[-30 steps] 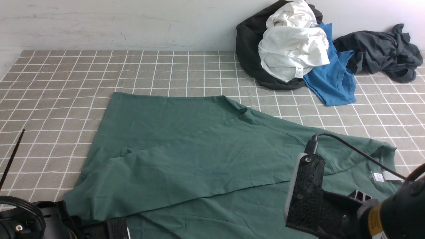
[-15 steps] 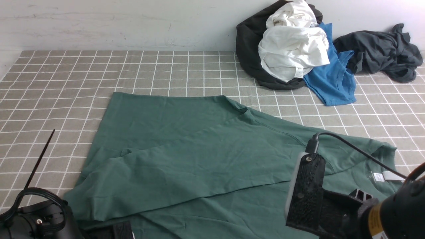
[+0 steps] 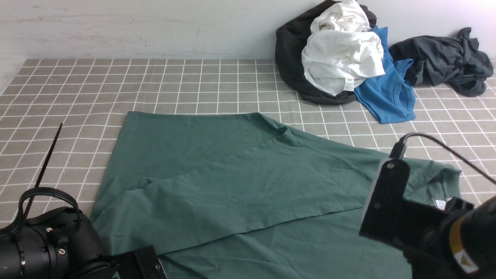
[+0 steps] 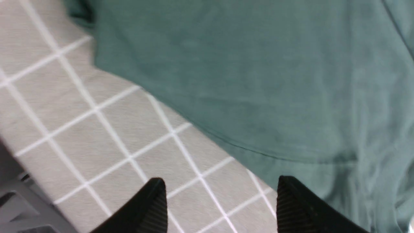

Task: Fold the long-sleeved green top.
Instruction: Use both arms simultaneously to clamp the lower edge of the clothing fabric

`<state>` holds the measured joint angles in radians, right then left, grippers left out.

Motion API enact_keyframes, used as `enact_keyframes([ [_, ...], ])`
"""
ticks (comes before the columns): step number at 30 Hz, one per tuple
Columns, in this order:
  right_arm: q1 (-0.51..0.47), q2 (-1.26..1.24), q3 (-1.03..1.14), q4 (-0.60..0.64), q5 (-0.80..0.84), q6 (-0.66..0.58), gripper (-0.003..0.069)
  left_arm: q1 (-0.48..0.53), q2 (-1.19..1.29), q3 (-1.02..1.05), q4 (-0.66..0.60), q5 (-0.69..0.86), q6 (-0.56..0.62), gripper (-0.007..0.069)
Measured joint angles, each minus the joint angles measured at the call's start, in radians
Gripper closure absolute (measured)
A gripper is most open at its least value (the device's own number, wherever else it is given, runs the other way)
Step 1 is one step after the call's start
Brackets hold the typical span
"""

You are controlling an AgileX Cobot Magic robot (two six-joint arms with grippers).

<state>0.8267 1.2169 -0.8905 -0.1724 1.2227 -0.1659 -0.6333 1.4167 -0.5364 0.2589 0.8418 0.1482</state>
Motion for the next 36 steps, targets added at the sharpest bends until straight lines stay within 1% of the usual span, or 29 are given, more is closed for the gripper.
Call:
enact_keyframes([
  [1,-0.058,0.0,0.0,0.002,0.0,0.0,0.0232,0.0,0.0,0.0,-0.005,0.003,0.0,0.0611],
  [2,-0.093,0.0,0.0,0.009,0.001,0.0,0.0232,0.0,0.0,0.0,-0.009,0.007,0.0,0.0611],
  [3,-0.102,0.0,0.0,0.012,0.001,0.0,0.0232,0.0,0.0,0.0,-0.01,0.008,-0.001,0.0611],
  [4,-0.167,0.0,0.0,0.033,0.001,-0.007,0.0232,0.0,0.0,0.0,-0.015,0.017,-0.008,0.0611],
  [5,-0.201,0.0,0.006,0.048,0.001,-0.019,0.0232,0.0,0.0,0.0,-0.016,0.019,-0.012,0.0611],
  [6,-0.207,0.0,0.007,0.051,0.001,-0.022,0.0232,0.0,0.0,0.0,-0.016,0.019,-0.013,0.0611],
  [8,-0.258,0.0,0.046,0.08,-0.001,-0.072,0.0232,0.0,0.0,0.0,-0.016,0.019,-0.018,0.0611],
  [12,-0.273,0.0,0.167,0.099,-0.051,-0.183,0.0232,0.0,0.0,0.0,-0.016,0.019,-0.019,0.0611],
  [15,-0.273,0.0,0.26,0.08,-0.129,-0.263,0.0232,0.0,0.0,0.0,-0.016,0.019,-0.019,0.0611],
  [16,-0.273,0.0,0.268,0.077,-0.134,-0.268,0.0232,0.0,0.0,0.0,-0.016,0.019,-0.019,0.0611],
  [17,-0.273,0.0,0.291,0.045,-0.175,-0.271,0.0232,0.0,0.0,0.0,-0.016,0.019,-0.02,0.0611],
  [22,-0.276,0.0,0.317,-0.052,-0.263,-0.263,0.0232,0.0,0.0,0.0,-0.017,0.014,-0.025,0.0611],
  [23,-0.278,0.0,0.319,-0.054,-0.265,-0.263,0.0232,0.0,0.0,0.0,-0.018,0.014,-0.025,0.0611],
  [26,-0.318,0.002,0.321,-0.082,-0.297,-0.264,0.0232,0.0,0.0,0.0,-0.021,0.01,-0.026,0.0611],
  [29,-0.369,0.026,0.321,-0.082,-0.333,-0.275,0.0232,0.0,0.0,0.0,-0.024,0.009,-0.026,0.0611],
  [32,-0.383,0.041,0.321,-0.058,-0.38,-0.301,0.0232,0.0,0.0,0.0,-0.03,0.006,-0.026,0.0611],
  [35,-0.383,0.054,0.321,-0.016,-0.431,-0.37,0.0232,0.0,0.0,0.0,-0.034,0.002,-0.026,0.0611],
  [36,-0.383,0.068,0.321,0.012,-0.467,-0.451,0.0232,0.0,0.0,0.0,-0.036,0.0,-0.026,0.0611],
])
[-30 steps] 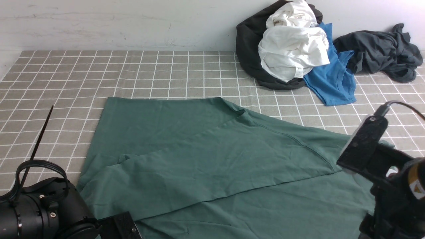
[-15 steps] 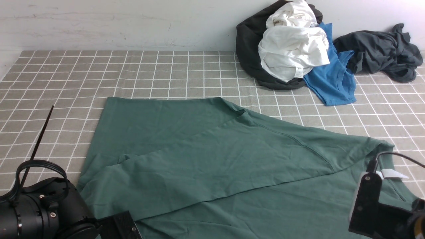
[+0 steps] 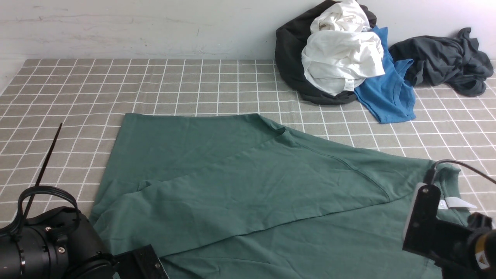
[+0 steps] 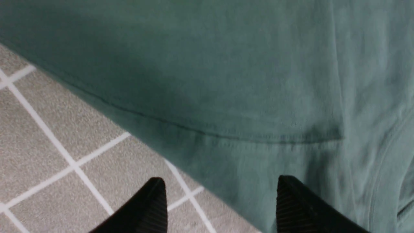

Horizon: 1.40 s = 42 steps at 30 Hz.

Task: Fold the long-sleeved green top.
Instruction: Use both arms simultaneously to clamp the lower edge of the clothing fabric

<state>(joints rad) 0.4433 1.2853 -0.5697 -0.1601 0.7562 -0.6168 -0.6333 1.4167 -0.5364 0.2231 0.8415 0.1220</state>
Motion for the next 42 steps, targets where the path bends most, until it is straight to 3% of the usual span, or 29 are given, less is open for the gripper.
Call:
enact_keyframes([
  [12,0.0,0.129,0.0,0.13,-0.034,-0.423,0.0241,0.0,0.0,0.0,-0.003,-0.001,0.0,0.0611],
  [16,0.0,0.164,0.0,0.139,-0.055,-0.489,0.0249,0.0,0.0,0.0,-0.003,-0.001,0.0,0.0611],
  [24,-0.001,0.181,0.0,0.139,-0.117,-0.508,0.0303,0.0,0.0,0.0,-0.003,-0.001,0.0,0.0611],
  [32,-0.001,0.181,-0.001,0.16,-0.118,-0.508,0.0573,0.0,0.0,0.0,-0.003,-0.003,0.0,0.0611],
  [35,-0.001,0.18,-0.009,0.16,-0.108,-0.508,0.0643,0.0,0.0,-0.001,0.001,0.0,0.0,0.0611],
  [42,-0.029,0.159,-0.143,0.167,0.042,-0.493,0.0652,0.019,-0.027,-0.101,0.077,0.107,-0.026,0.0611],
])
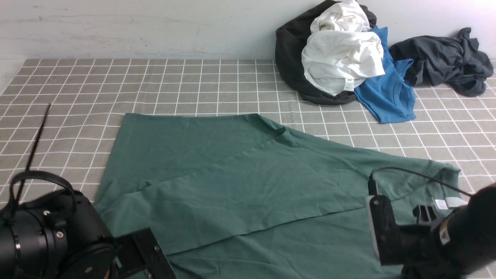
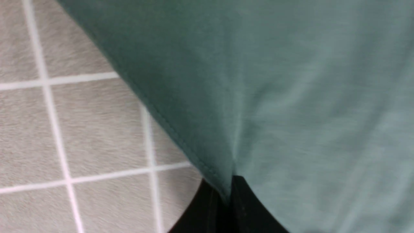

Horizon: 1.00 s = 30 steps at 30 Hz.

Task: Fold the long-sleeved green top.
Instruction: Use both arms simultaneously to clamp the lower edge of the clothing fabric, then use both arms to drag the lower edge of the fabric forward and fold it over the upper edge

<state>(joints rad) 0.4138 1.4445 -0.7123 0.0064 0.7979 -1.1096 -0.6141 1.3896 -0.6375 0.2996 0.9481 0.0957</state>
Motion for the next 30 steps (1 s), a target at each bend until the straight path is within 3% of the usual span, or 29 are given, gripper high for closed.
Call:
enact_keyframes([
  [8,-0.114,0.03,-0.261,0.095,0.118,-0.039,0.0652,0.178,-0.004,-0.239,0.025,0.033,0.122,0.061],
  [16,-0.237,0.292,-0.624,0.247,0.272,-0.091,0.0652,0.378,0.203,-0.665,-0.043,0.008,0.337,0.0608],
  [22,-0.299,0.515,-0.887,0.301,0.336,-0.052,0.0652,0.434,0.441,-0.949,-0.084,0.013,0.384,0.0608],
  [30,-0.309,0.704,-1.112,0.311,0.339,0.019,0.0652,0.472,0.66,-1.143,-0.088,0.008,0.387,0.0608],
])
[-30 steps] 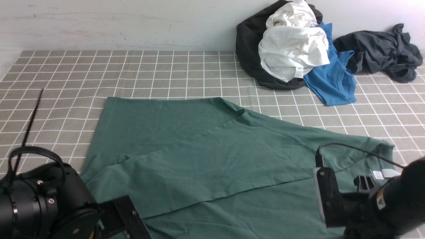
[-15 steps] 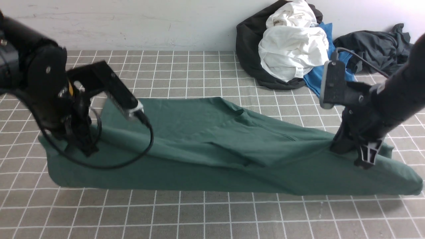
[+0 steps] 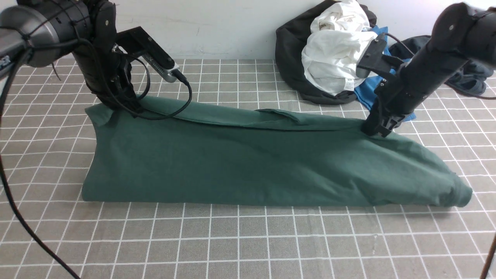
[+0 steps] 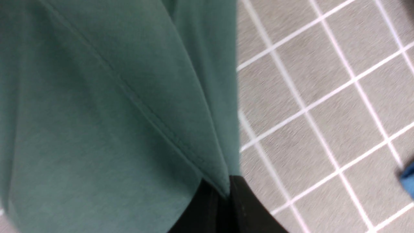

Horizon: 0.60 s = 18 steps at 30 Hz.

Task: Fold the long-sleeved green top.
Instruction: Use both arms to drag the lower edge of the fabric forward and fold it over the upper edge

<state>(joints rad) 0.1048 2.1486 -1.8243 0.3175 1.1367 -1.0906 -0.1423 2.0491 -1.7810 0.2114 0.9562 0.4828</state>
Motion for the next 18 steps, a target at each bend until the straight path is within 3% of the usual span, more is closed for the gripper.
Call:
enact_keyframes([
  [9,0.0,0.109,-0.096,0.002,-0.105,0.061,0.0629,0.019,0.158,-0.09,0.005,-0.102,-0.014,0.06],
  [12,-0.001,0.119,-0.096,-0.004,-0.133,0.068,0.0585,0.02,0.179,-0.09,0.009,-0.131,-0.02,0.0577],
  [17,-0.008,0.123,-0.096,-0.021,-0.228,0.151,0.0417,0.021,0.197,-0.09,0.041,-0.153,-0.078,0.0454],
  [18,-0.008,0.123,-0.096,-0.021,-0.228,0.158,0.041,0.021,0.197,-0.09,0.044,-0.153,-0.082,0.0447],
])
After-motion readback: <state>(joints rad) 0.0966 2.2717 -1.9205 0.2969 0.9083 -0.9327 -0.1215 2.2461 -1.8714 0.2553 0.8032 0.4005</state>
